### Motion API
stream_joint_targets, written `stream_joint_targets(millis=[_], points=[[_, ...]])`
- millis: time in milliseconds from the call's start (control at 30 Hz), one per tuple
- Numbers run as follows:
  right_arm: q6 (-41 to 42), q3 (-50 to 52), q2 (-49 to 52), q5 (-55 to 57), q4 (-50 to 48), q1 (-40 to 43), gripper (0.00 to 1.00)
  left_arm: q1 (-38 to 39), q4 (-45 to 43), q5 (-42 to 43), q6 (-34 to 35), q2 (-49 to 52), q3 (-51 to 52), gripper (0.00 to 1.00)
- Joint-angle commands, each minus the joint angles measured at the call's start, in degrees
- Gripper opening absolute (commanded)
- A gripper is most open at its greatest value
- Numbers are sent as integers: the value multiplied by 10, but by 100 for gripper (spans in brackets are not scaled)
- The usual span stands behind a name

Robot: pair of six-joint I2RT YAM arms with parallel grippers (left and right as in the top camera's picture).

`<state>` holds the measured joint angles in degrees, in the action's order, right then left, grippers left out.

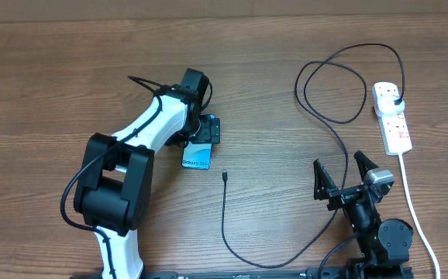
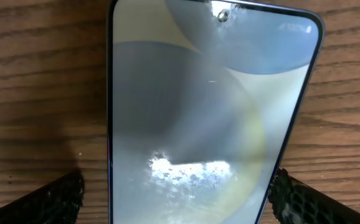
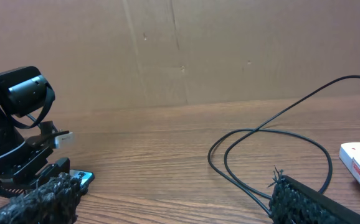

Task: Plug charger to phone and switch on socket
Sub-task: 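Lift the phone with the left gripper and pull it toward the cable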

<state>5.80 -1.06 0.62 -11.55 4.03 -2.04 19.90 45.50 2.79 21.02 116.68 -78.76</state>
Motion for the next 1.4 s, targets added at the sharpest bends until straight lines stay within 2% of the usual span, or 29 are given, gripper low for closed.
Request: stream_joint_targets(millis=[0,200,633,1000,1367], points=[[-1,6,-5,5,-3,-5,100,4,-2,11,-13,26,36,100],[-1,6,-5,5,-3,-5,100,5,-6,10,-47,26,42,100],[-1,6,-5,5,-3,-5,100,23,1,8,-47,26,48,100],[-1,6,-5,5,-3,-5,100,58,12,-42,-21,26,48,100],[-1,6,-5,5,-3,-5,100,55,29,-134,50,26,48,100]])
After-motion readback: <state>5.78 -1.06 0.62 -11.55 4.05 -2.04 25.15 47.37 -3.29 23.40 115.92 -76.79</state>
